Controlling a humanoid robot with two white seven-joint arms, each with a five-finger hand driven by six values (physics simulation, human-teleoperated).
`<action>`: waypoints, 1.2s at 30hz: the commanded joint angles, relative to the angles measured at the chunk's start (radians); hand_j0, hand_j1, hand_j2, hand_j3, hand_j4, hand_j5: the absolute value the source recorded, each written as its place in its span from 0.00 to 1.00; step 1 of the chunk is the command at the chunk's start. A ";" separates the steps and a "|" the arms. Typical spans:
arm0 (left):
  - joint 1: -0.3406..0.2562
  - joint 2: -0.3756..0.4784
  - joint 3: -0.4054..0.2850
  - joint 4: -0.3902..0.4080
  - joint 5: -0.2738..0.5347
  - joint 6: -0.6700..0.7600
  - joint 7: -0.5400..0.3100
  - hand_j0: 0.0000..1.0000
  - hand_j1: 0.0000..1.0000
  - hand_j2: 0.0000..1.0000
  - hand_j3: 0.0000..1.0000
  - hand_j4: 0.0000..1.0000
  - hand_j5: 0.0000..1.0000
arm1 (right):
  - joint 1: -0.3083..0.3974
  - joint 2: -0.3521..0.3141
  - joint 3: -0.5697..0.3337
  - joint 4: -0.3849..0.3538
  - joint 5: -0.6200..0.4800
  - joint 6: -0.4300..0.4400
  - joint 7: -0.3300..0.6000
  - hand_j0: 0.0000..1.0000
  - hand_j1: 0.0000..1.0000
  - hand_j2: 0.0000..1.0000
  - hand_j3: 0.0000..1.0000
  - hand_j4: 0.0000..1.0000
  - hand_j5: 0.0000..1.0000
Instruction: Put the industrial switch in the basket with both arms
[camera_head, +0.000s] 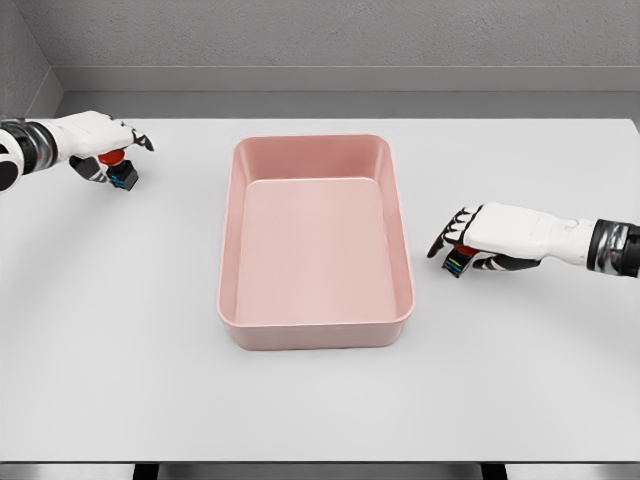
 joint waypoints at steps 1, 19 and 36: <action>0.000 0.001 0.001 -0.001 -0.005 0.001 0.000 0.83 0.83 0.83 0.83 0.83 0.83 | -0.002 -0.001 -0.001 0.000 -0.004 0.001 0.003 0.65 0.65 0.65 0.65 0.65 0.65; 0.005 0.003 0.000 -0.001 -0.020 0.001 0.000 0.73 0.73 0.73 0.73 0.73 0.73 | -0.002 -0.007 -0.007 0.000 0.014 0.001 0.003 0.49 0.49 0.49 0.49 0.49 0.49; 0.009 -0.002 -0.002 -0.004 -0.049 -0.007 0.000 0.55 0.55 0.55 0.55 0.55 0.55 | -0.020 -0.048 -0.070 -0.042 0.009 0.001 -0.002 0.49 0.49 0.49 0.49 0.49 0.49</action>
